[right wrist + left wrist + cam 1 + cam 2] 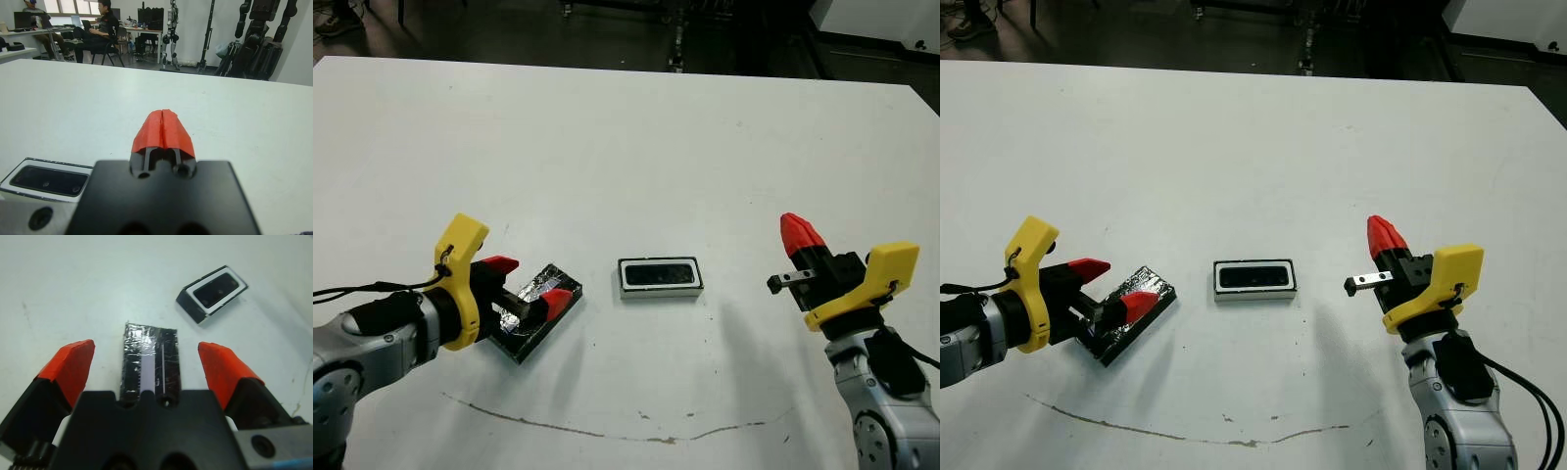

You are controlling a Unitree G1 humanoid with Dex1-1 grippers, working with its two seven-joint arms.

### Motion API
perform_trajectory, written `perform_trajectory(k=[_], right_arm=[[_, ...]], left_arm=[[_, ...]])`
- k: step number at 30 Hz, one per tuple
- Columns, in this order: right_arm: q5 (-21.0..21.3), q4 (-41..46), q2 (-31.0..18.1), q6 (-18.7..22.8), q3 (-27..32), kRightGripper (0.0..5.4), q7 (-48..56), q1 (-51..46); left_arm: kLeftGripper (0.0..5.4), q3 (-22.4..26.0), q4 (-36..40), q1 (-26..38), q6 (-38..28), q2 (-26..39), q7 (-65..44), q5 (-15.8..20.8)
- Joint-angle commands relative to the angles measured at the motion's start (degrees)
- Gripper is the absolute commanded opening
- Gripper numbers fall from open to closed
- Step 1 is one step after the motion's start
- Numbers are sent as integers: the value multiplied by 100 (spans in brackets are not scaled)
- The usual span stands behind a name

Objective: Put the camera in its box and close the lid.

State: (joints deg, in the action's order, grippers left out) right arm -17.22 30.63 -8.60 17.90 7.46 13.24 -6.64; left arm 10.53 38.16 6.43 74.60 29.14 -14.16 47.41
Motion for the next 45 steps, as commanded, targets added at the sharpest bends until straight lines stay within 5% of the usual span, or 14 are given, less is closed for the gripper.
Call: perform_trajectory(k=[1,45], right_arm=[[-22,-1,-78,-55,2,6,47,-82],[-90,95,-120,-22,-39,6,72,-177]], left_arm=[[540,-192,-71,38,-85,249,-125,-176],[540,-917,-426,-76,-28,732,-650,-790]])
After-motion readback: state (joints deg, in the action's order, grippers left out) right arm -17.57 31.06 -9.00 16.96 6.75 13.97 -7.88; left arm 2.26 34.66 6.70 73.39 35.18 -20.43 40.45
